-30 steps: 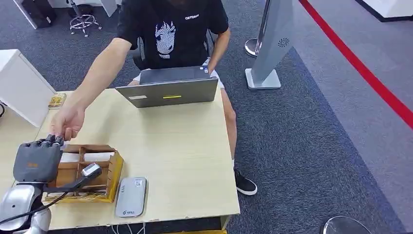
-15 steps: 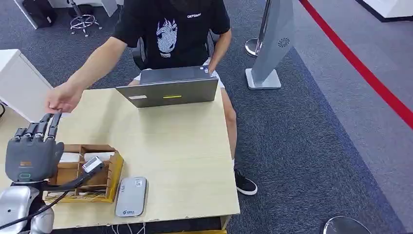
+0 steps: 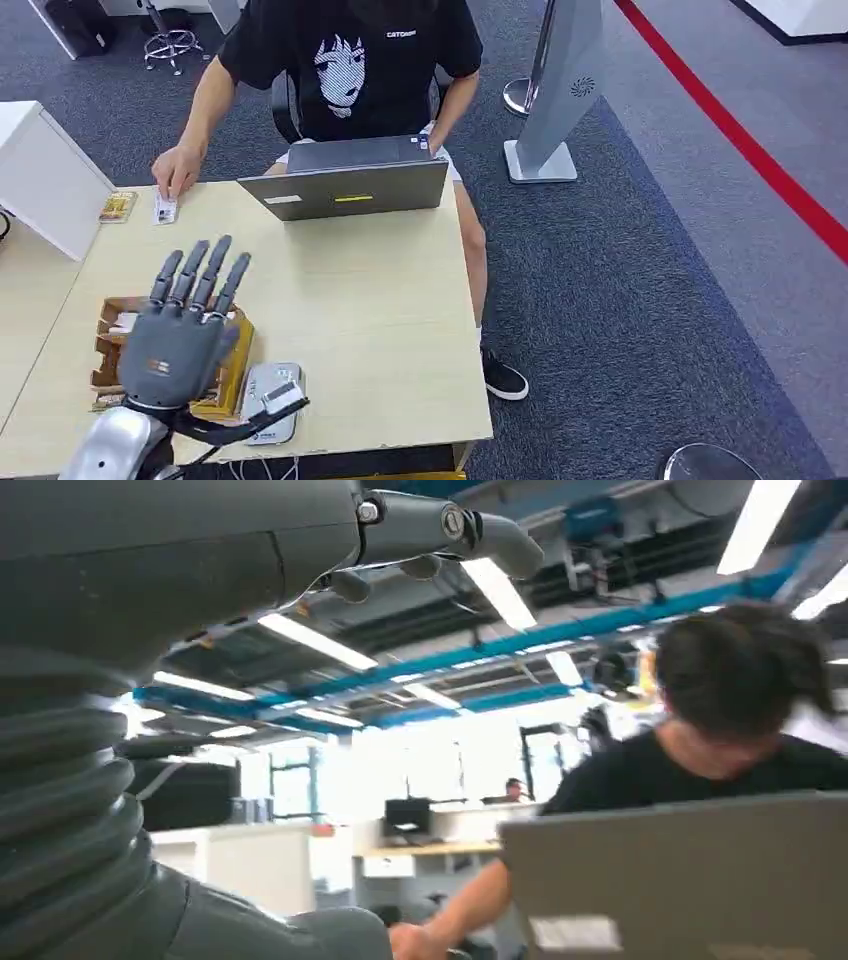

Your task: Pass the card to the sensor for recognition and then transmit it.

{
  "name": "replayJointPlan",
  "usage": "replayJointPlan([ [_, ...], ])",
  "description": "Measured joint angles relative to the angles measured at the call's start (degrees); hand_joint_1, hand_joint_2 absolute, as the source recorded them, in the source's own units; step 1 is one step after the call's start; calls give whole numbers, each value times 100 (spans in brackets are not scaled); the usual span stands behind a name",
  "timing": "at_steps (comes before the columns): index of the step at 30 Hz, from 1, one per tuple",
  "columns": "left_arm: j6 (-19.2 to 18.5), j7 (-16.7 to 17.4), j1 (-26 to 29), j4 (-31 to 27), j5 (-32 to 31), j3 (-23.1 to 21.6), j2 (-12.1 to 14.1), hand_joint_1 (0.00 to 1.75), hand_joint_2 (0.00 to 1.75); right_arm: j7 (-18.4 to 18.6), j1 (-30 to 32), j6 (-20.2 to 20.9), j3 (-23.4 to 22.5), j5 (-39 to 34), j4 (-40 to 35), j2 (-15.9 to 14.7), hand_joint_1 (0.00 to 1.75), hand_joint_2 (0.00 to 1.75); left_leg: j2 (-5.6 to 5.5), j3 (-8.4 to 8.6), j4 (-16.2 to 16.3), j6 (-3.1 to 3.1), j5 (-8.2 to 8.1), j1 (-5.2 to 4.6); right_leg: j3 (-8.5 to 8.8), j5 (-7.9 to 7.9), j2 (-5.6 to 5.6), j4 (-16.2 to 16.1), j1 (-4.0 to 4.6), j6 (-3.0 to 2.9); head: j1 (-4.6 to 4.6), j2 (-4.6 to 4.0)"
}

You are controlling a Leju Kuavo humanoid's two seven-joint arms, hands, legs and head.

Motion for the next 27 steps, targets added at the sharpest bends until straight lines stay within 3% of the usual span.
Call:
replayJointPlan([
  [4, 46, 18, 144, 114, 35, -504, 219, 0, 175, -20, 2, 0, 0, -44, 0, 0, 0, 175, 0, 0, 0, 0, 0, 1, -2, 0, 0, 1, 1, 0, 0, 0],
  [11, 94, 0, 559, 226, 238, -834, 510, 0, 175, -26, 10, -52, 0, -202, 0, 0, 0, 175, 3, -1, -2, -2, -2, 1, -2, -2, 4, 2, 1, 0, 0, 0],
  [16, 428, 310, 955, 306, 411, -998, 791, 0, 175, -28, 8, -59, 0, -276, 0, 9, 0, 175, 0, -4, -2, -2, -3, 1, -3, -6, -2, 1, 1, 2, 0, 0],
  [20, 608, 481, 1127, 326, 542, -996, 835, 0, 175, -48, 10, -74, 0, -326, 0, 18, 0, 175, 1, -4, -2, -2, -2, 1, -3, -5, -1, 1, 1, 3, -2, 0],
  [27, 874, 498, 1244, 462, 453, -742, 759, 0, 175, -17, 7, -179, 0, -361, 0, 74, 0, 175, 0, -2, -2, -2, -2, 2, -1, -4, -2, 2, 1, 2, 0, 0],
])
